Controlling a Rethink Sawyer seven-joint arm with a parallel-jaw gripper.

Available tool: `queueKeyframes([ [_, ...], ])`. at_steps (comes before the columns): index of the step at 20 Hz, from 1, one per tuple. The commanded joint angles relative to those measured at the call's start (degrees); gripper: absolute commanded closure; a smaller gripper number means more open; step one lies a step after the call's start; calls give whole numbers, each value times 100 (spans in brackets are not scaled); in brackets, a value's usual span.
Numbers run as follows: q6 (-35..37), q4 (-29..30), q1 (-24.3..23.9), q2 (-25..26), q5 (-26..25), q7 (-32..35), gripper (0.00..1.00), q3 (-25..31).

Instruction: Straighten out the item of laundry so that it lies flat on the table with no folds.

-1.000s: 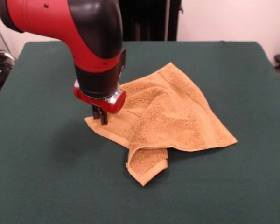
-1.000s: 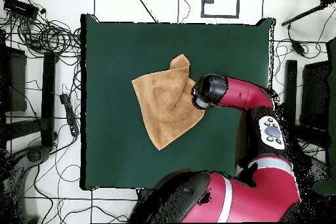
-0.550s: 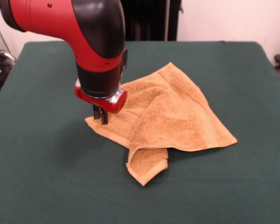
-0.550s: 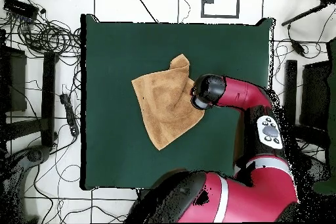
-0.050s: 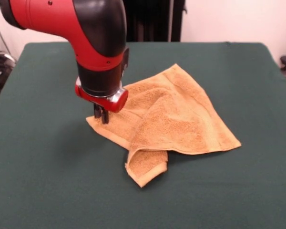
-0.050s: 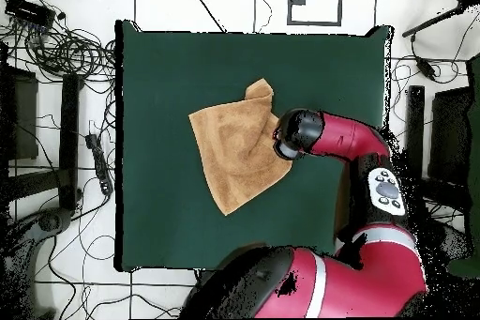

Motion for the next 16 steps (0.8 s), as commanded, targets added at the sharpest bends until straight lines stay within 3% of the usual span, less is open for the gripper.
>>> queueKeyframes([
  [1,167,899,-35,-108,-209,186,100,-12],
  [8,171,1310,-370,-587,-365,-228,100,-62],
  [16,253,1365,-591,-812,-616,-383,100,-12],
])
